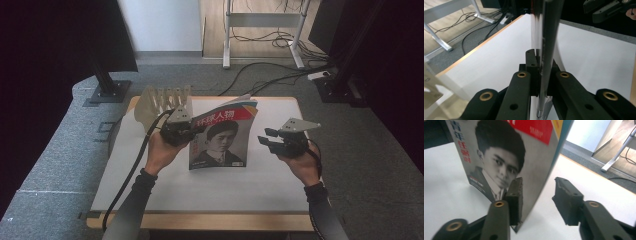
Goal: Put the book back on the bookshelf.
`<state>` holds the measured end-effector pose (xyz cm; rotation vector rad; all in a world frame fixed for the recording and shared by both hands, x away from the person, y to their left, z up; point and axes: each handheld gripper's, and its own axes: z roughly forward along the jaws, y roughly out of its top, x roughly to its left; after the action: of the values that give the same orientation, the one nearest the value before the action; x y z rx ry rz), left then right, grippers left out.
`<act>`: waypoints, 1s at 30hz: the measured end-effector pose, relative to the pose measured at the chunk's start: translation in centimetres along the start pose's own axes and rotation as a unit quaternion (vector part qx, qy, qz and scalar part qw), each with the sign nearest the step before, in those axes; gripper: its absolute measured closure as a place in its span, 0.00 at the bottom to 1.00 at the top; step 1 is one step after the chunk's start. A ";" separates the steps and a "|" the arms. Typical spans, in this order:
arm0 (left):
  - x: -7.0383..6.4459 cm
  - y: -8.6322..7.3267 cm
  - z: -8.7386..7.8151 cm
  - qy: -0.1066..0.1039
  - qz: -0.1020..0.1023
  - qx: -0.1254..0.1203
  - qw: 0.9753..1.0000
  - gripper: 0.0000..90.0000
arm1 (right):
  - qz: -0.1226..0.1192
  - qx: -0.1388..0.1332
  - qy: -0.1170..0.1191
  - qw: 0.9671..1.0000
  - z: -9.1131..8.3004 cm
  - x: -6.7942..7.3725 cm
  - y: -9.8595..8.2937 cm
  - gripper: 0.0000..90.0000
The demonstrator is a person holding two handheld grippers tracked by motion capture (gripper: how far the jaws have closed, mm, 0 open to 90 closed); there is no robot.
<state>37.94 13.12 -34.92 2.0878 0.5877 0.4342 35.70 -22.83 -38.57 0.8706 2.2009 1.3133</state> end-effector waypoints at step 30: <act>2.9 -1.3 -5.4 0.016 -0.065 -0.024 0.997 0.97 | 0.044 0.101 -0.006 0.994 4.1 0.5 -8.6 0.17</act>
<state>37.22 19.00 -32.92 1.9869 0.7212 0.4025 35.49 -22.97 -48.09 1.0590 2.3401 1.1345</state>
